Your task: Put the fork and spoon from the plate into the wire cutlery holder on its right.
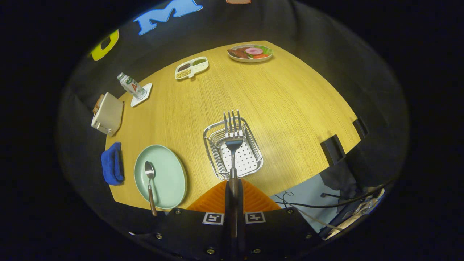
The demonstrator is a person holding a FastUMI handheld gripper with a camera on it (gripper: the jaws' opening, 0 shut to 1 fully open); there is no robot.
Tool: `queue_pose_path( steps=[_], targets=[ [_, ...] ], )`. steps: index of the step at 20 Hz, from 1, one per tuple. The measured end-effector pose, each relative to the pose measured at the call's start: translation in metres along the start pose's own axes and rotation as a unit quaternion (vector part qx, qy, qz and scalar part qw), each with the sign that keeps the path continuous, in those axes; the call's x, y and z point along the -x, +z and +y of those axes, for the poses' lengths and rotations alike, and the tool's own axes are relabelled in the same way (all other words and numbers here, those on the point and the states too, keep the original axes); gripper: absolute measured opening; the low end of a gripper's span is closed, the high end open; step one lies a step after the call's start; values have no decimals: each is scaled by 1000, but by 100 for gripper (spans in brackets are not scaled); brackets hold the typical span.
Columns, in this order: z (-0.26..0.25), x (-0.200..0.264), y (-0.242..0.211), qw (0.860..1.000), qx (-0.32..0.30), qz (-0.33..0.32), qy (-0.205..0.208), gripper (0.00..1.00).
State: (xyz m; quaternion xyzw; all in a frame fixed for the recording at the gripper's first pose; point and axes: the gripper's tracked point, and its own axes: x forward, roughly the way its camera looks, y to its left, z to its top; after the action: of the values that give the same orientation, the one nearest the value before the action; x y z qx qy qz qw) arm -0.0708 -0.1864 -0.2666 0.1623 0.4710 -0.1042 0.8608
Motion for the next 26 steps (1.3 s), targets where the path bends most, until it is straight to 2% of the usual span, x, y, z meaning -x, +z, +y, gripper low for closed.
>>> queue_pose_path(
  steps=[6, 11, 15, 18, 21, 22, 23, 24, 25, 26],
  targets=[
    [-8, -3, -15, 998, 8, 58, -11, 7],
    [-11, -1, -10, 998, 18, 61, -24, 7],
    [-17, 1, -15, 995, 58, 63, -46, 7],
    [-10, 2, -13, 996, 62, 64, -31, 7],
    [-4, 1, -1, 998, 34, 53, -14, 11],
    [-5, 1, 1, 998, 29, 48, -15, 14],
    [-7, 4, 2, 999, 27, 42, -22, 34],
    [-12, 5, 6, 998, 28, 37, -30, 43],
    [-13, 7, 7, 998, 28, 33, -36, 50],
    [-15, 9, 8, 998, 26, 30, -41, 51]
  ],
)
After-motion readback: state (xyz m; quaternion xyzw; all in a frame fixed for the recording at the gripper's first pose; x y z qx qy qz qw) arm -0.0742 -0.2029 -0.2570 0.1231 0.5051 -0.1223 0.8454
